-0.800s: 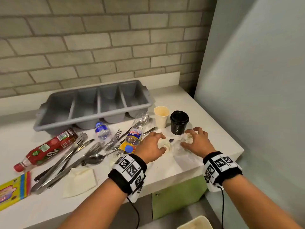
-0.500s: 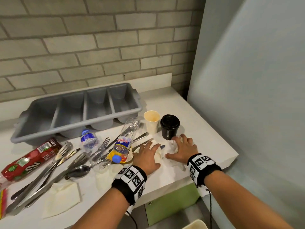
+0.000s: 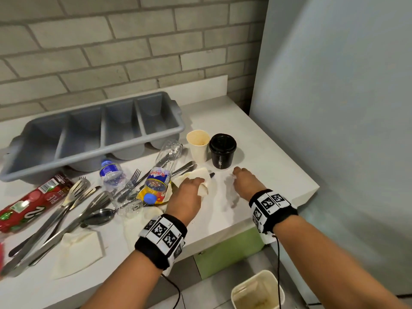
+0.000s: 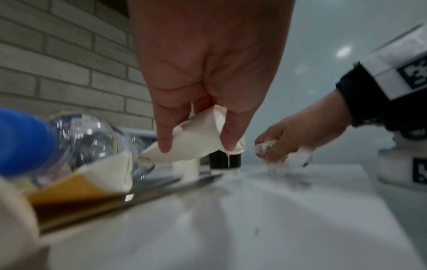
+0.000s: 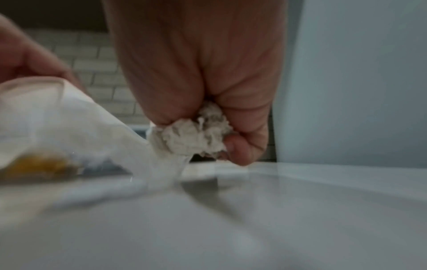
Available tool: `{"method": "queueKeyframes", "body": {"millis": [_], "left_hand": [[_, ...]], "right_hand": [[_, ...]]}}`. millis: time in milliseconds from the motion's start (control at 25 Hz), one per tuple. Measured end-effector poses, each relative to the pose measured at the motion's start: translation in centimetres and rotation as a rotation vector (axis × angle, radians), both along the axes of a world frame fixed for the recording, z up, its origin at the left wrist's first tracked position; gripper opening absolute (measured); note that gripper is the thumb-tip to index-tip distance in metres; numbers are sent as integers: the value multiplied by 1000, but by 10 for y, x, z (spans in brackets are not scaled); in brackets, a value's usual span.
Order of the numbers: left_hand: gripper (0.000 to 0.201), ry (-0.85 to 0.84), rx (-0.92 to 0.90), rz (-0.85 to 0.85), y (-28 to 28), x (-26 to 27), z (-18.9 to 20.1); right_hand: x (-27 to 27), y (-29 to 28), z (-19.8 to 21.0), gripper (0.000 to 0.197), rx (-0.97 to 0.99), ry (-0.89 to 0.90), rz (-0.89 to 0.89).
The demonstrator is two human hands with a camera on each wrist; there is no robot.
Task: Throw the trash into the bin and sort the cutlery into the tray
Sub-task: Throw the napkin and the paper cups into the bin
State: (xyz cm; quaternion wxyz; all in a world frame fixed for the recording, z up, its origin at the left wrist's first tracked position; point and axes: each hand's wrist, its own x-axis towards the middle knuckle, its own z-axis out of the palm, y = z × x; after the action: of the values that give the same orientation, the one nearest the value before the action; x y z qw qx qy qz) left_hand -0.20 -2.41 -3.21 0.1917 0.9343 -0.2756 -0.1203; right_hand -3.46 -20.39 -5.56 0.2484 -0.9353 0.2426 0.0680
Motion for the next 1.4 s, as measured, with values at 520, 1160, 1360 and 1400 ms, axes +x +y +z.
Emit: {"method": "queueKeyframes", "body": {"millis": [520, 1160, 1360, 1400], "left_hand": [[45, 806, -564, -249, 59, -132, -72], [28, 1097, 39, 33, -101, -157, -514], [49, 1169, 165, 39, -122, -160, -591], [56, 1177, 190, 12, -123, -159, -597]], "right_hand": [[-191, 32, -108, 15, 300, -496, -684], [-224, -14, -579, 34, 614, 78, -948], [-228, -24, -650, 48, 515, 297, -801], [-231, -24, -654, 57, 518, 344, -773]]}}
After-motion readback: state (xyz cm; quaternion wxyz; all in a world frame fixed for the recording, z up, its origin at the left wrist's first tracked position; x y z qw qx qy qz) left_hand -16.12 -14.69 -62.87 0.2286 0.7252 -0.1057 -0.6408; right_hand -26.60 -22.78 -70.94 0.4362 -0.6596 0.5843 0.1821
